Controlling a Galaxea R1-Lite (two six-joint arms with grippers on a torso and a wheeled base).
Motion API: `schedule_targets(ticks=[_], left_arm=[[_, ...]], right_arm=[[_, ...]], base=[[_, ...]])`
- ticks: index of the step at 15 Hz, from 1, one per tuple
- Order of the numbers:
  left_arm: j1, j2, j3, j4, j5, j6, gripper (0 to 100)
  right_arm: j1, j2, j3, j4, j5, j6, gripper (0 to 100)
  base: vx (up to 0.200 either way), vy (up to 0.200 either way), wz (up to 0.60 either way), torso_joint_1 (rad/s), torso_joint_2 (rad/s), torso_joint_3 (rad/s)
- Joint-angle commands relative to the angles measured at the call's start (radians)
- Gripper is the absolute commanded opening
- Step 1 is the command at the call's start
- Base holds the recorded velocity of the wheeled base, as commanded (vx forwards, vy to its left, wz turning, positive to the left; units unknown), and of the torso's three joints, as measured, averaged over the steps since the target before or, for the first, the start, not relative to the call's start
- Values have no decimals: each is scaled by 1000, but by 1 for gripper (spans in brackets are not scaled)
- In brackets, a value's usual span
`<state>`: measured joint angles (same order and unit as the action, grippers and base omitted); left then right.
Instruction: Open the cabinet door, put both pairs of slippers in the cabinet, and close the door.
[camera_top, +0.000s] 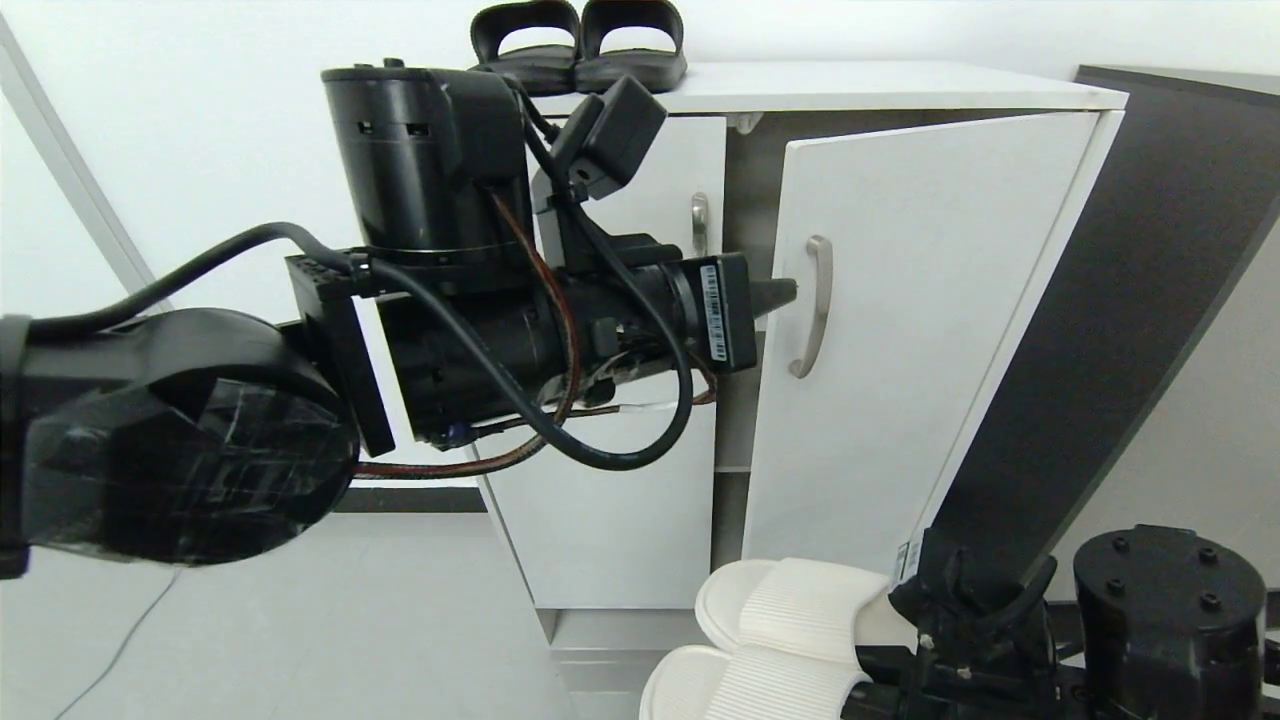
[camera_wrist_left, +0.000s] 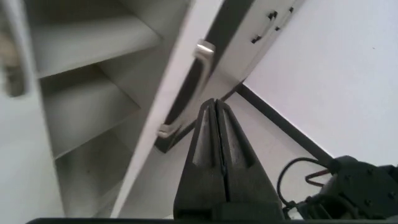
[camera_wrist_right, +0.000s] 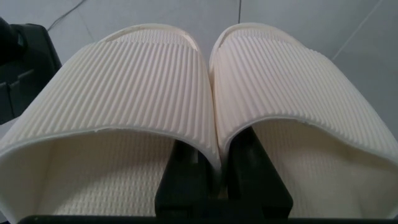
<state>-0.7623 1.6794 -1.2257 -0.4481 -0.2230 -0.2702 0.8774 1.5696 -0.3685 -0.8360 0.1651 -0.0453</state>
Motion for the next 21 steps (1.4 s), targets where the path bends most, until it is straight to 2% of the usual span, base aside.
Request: schedule_targets(ticks=[1,4,5,6,7,9,13,14,16,18,20,21], left_arm=[[51,-20,5,0,1,-7,0],[103,48,-49,0,-10,-9,0],[109,82,-77,0,-10,-21,0],[109,112,-104,-1,-12,-43,0],[109,141,-126,-29,-12,-50,0],[106,187,-144,-109,-10,-50,0],[100,226,-163,-121,-1,-50,0],[94,227,-166,-124,-1,-49,0],[29,232,-173,-146,-1,-49,0],[-37,227,-150,-207,2,-47,0],[-51,229,-149,-239,2,-49,0],[-34,230,-144,-251,2,-49,0]], right_arm=[[8,-2,5,0,-1,-1,0],[18,0,3,0,-6,-2,0],[29,0,3,0,-9,-2,0],[34,1,5,1,-9,-2,0],[34,4,5,3,-9,-2,0],[48,4,5,3,-9,-1,0],[92,7,31,6,-9,-1,0],[106,4,39,5,-9,-1,0],[121,4,54,3,-9,-2,0],[124,4,60,3,-9,-2,0],[124,4,62,3,-9,-2,0],[124,3,62,0,-9,-7,0]], base=[[0,0,0,0,0,0],[0,0,0,0,0,0],[0,0,0,0,0,0],[0,0,0,0,0,0],[0,0,0,0,0,0],[0,0,0,0,0,0],[-150,0,0,7,-2,2],[-200,0,0,2,2,-7],[-200,0,0,-5,0,2],[-200,0,0,0,2,5],[0,0,0,0,0,0],[0,0,0,0,0,0]])
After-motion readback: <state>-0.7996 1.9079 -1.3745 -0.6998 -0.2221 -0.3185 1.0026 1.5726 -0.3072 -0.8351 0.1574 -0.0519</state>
